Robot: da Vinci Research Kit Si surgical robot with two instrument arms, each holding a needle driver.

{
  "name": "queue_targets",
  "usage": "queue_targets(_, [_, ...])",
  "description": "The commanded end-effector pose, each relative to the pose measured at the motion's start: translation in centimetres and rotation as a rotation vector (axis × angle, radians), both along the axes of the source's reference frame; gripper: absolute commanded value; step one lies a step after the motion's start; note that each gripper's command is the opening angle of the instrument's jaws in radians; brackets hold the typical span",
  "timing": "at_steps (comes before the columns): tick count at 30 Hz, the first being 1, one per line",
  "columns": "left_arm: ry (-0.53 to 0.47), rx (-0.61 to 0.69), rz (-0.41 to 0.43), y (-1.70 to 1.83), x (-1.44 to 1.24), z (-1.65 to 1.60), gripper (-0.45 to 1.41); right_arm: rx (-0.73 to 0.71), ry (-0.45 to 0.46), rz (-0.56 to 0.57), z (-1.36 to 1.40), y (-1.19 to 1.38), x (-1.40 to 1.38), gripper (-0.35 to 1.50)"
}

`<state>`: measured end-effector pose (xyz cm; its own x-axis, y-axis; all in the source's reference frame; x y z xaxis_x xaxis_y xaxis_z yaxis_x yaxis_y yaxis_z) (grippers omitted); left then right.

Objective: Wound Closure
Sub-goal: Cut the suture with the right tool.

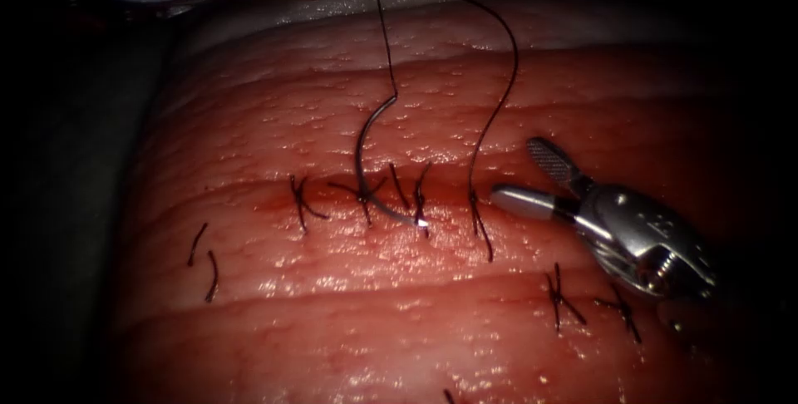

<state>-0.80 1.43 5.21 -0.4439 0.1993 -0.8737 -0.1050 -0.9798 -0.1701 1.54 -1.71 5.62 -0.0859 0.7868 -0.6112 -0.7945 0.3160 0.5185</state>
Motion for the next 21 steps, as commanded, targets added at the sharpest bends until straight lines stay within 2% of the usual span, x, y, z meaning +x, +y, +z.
queue_targets(1, [-0.004, -0.002, -0.001, 0.02, -0.07, -0.02, -0.45, 0.004, -0.005, 0.001, 0.10, 0.00, 0.14, 1.18])
queue_targets(4, [-0.008, -0.019, -0.011, -0.05, -0.10, -0.22, -0.45, 0.016, -0.009, 0.011, 0.16, 0.01, 0.24, 1.25])
queue_targets(13, [0.009, -0.041, -0.034, -0.20, -0.10, -0.76, -0.45, 0.032, -0.034, 0.029, 0.31, 0.11, 0.42, 1.25])
queue_targets(21, [0.026, -0.065, -0.038, -0.26, -0.12, -1.00, -0.45, 0.037, -0.054, 0.048, 0.46, 0.22, 0.55, 1.23])
